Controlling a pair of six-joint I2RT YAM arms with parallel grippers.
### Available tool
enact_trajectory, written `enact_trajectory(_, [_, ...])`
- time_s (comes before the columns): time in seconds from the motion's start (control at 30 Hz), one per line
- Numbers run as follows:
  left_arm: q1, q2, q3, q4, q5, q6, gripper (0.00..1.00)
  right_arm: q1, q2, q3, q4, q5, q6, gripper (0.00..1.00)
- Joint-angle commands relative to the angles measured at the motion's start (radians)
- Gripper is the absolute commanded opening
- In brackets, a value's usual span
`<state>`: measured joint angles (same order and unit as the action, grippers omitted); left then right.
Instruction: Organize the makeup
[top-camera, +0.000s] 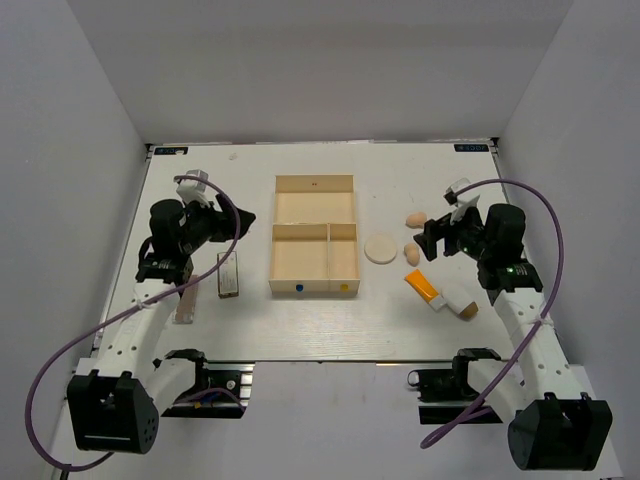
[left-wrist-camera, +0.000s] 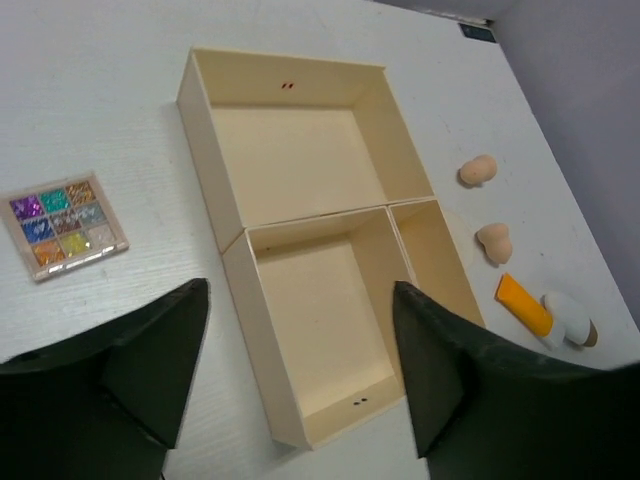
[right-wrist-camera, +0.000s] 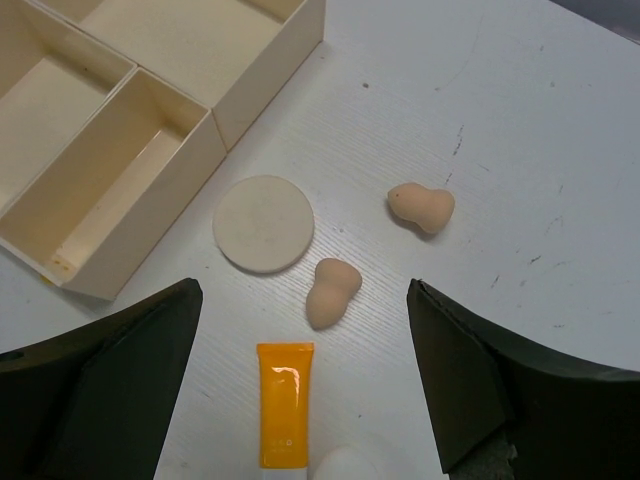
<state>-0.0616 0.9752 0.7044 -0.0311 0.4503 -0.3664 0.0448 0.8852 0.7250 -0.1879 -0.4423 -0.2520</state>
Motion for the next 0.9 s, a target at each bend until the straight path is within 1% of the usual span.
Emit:
enact_trajectory(0.0, [0.002, 0.039, 0.073, -0.081, -0.087, 0.035, 0.79, 0.009, 0.012, 0.028, -0.028, -0.018, -0.064, 0.89])
enact_trajectory(0.03, [0.002, 0.072, 0.087, -0.114, -0.12, 0.043, 0.68, 0.013, 0.014, 0.031, -0.039, -0.027, -0.091, 0.89])
enact_trajectory(0.1, [0.002, 0.105, 0.113, -0.144, -0.15, 0.053, 0.58, 0.018, 0.012, 0.034, -0.05, -0.053, -0.108, 0.89])
enact_trajectory(0.13, [0.002, 0.12, 0.119, -0.167, -0.163, 0.061, 0.48, 0.024, 0.008, 0.033, -0.05, -0.053, -0.101, 0.89])
enact_trajectory(0.17, [0.002, 0.152, 0.125, -0.179, -0.194, 0.072, 0.43, 0.027, 0.003, 0.033, -0.048, -0.053, -0.101, 0.89])
enact_trajectory(0.2, [0.002, 0.169, 0.138, -0.193, -0.218, 0.075, 0.4, 0.033, 0.0, 0.033, -0.047, -0.049, -0.099, 0.86])
enact_trajectory(0.23, [0.002, 0.187, 0.145, -0.202, -0.241, 0.081, 0.39, 0.046, -0.002, 0.033, -0.044, -0.042, -0.093, 0.78])
enact_trajectory(0.27, [0.002, 0.241, 0.159, -0.217, -0.263, 0.093, 0.4, 0.049, -0.002, 0.036, -0.041, -0.026, -0.083, 0.68])
enact_trajectory(0.3, [0.002, 0.275, 0.176, -0.234, -0.301, 0.098, 0.46, 0.055, -0.002, 0.039, -0.039, -0.013, -0.078, 0.49])
enact_trajectory(0.33, [0.002, 0.31, 0.22, -0.275, -0.323, 0.101, 0.61, 0.067, 0.003, 0.047, -0.038, -0.001, -0.064, 0.45])
enact_trajectory(0.37, [-0.009, 0.386, 0.246, -0.3, -0.344, 0.11, 0.65, 0.072, 0.006, 0.05, -0.038, 0.025, -0.059, 0.46])
enact_trajectory(0.4, [-0.009, 0.425, 0.272, -0.335, -0.378, 0.113, 0.69, 0.079, 0.008, 0.051, -0.036, 0.037, -0.055, 0.61])
enact_trajectory(0.43, [-0.02, 0.46, 0.32, -0.343, -0.401, 0.118, 0.72, 0.095, 0.011, 0.054, -0.035, 0.048, -0.053, 0.73])
enact_trajectory(0.47, [-0.029, 0.492, 0.346, -0.352, -0.433, 0.124, 0.75, 0.098, 0.012, 0.057, -0.036, 0.065, -0.058, 0.83])
enact_trajectory(0.5, [-0.049, 0.56, 0.38, -0.386, -0.556, 0.132, 0.76, 0.104, 0.014, 0.06, -0.041, 0.074, -0.064, 0.89])
enact_trajectory(0.53, [-0.049, 0.595, 0.414, -0.401, -0.6, 0.139, 0.77, 0.119, 0.018, 0.063, -0.045, 0.082, -0.063, 0.89])
enact_trajectory(0.57, [-0.063, 0.63, 0.481, -0.415, -0.633, 0.15, 0.8, 0.122, 0.021, 0.073, -0.047, 0.097, -0.058, 0.89])
enact_trajectory(0.6, [-0.063, 0.702, 0.515, -0.444, -0.644, 0.15, 0.82, 0.133, 0.023, 0.076, -0.05, 0.105, -0.052, 0.89])
enact_trajectory(0.67, [-0.073, 0.767, 0.596, -0.464, -0.642, 0.152, 0.86, 0.147, 0.023, 0.079, -0.05, 0.109, -0.041, 0.89])
enact_trajectory(0.7, [-0.084, 0.827, 0.621, -0.49, -0.641, 0.152, 0.89, 0.155, 0.023, 0.082, -0.05, 0.111, -0.03, 0.89])
enact_trajectory(0.77, [-0.093, 0.873, 0.693, -0.516, -0.679, 0.152, 0.92, 0.162, 0.017, 0.079, -0.048, 0.119, -0.023, 0.89])
enact_trajectory(0.87, [-0.093, 0.913, 0.728, -0.512, -0.728, 0.161, 0.96, 0.171, 0.008, 0.076, -0.041, 0.132, -0.018, 0.89])
